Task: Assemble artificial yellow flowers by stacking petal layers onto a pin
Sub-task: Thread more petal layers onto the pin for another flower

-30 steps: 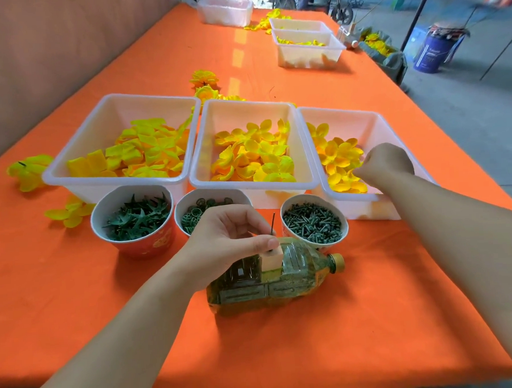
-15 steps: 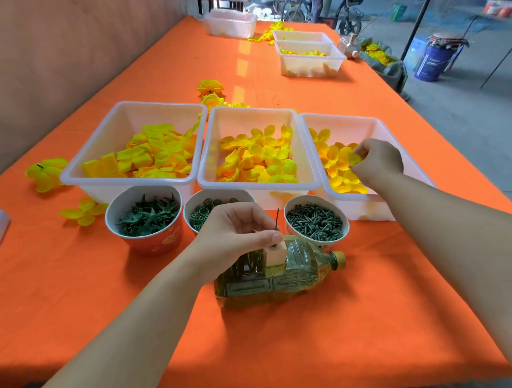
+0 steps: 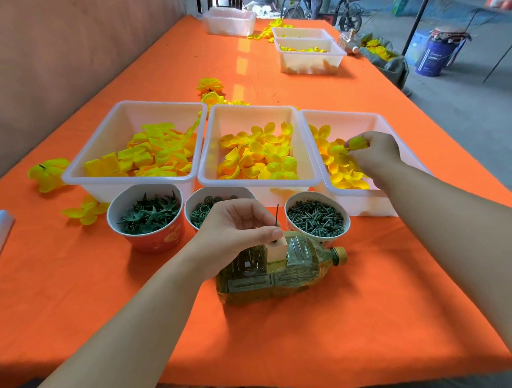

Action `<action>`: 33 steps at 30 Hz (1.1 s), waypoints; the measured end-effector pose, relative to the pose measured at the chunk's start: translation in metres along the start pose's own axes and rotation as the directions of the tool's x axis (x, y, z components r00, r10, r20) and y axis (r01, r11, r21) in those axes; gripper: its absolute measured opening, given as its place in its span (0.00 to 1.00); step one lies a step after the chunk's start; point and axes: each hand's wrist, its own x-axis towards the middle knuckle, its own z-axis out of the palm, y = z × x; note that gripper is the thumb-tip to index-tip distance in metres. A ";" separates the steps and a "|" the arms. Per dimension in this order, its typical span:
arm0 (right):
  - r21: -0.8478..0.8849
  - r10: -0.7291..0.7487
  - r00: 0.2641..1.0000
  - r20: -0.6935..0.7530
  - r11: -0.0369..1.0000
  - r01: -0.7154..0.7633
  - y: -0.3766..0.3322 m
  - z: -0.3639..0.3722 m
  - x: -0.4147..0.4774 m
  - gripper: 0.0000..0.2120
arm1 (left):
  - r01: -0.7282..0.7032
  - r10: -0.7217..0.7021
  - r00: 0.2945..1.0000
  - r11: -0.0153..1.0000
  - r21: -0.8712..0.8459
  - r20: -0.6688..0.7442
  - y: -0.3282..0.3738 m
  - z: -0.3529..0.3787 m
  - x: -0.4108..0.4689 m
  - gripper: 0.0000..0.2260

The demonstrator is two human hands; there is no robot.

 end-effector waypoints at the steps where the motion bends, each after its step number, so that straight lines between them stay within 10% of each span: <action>1: 0.092 0.043 0.998 0.042 0.995 -0.047 -0.002 0.000 -0.002 0.12 | 0.000 0.000 1.000 1.000 -0.003 -0.002 0.000 0.000 0.000 0.06; 6: 0.252 0.093 0.958 0.271 0.954 -0.164 -0.007 -0.003 -0.010 0.16 | -0.003 0.003 1.000 1.000 -0.006 -0.005 -0.001 -0.001 -0.001 0.07; 15: 0.199 0.118 0.974 0.194 0.967 -0.157 -0.005 -0.009 -0.017 0.18 | -0.004 0.004 1.000 1.000 0.001 -0.007 -0.002 -0.001 0.000 0.06; 29: 0.370 -0.105 0.879 0.466 0.925 -0.086 -0.045 -0.017 -0.073 0.13 | 0.002 -0.001 1.000 1.000 -0.008 0.011 0.000 -0.002 -0.001 0.06; 33: 0.576 0.108 0.988 0.113 0.803 -0.154 -0.055 -0.010 -0.075 0.09 | 0.014 -0.014 1.000 0.999 -0.032 0.014 -0.001 -0.002 -0.001 0.08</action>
